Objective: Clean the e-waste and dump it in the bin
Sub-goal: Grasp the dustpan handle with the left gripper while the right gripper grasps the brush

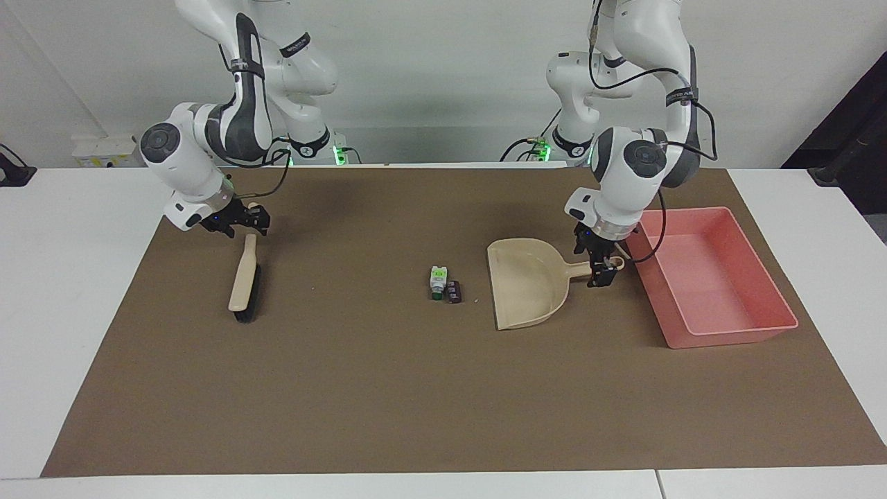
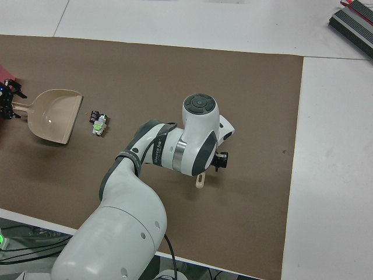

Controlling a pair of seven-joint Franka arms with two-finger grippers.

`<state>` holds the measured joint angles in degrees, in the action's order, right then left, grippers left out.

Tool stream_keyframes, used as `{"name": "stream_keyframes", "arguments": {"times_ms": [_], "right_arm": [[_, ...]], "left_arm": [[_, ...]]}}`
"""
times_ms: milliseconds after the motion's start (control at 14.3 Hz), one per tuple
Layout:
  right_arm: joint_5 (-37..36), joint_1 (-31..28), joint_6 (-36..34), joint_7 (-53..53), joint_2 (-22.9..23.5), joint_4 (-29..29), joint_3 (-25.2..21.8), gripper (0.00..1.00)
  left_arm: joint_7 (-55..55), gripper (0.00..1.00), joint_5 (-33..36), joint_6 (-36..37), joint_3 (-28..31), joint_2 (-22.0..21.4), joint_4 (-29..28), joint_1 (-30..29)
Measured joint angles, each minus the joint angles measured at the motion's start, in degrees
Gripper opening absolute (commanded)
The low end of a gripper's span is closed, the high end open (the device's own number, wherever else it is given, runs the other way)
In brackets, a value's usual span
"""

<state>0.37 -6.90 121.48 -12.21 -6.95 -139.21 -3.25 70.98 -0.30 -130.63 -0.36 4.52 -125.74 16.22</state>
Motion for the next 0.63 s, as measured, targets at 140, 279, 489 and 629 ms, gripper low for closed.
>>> {"name": "stream_keyframes", "arguments": {"times_ms": [140,279,489,629], "right_arm": [[0.0,0.0,0.0,-0.3,-0.1,-0.3,0.0,0.65],[0.0,0.0,0.0,-0.7,-0.1,-0.4,0.0,0.51],[0.0,0.0,0.0,-0.8,-0.1,-0.4,0.0,0.23],[0.0,0.0,0.0,-0.8,-0.1,-0.4,0.0,0.08]], "left_arm": [[-0.5,0.95,0.0,-1.0,0.0,0.0,-0.6,0.1],[-1.5,0.93,0.0,-2.8,-0.1,0.0,-1.3,0.4],[-2.5,0.86,0.0,-4.3,-0.1,0.0,-1.7,1.0],[-2.7,0.68,0.0,-4.7,-0.1,0.0,-1.7,1.0]]}}
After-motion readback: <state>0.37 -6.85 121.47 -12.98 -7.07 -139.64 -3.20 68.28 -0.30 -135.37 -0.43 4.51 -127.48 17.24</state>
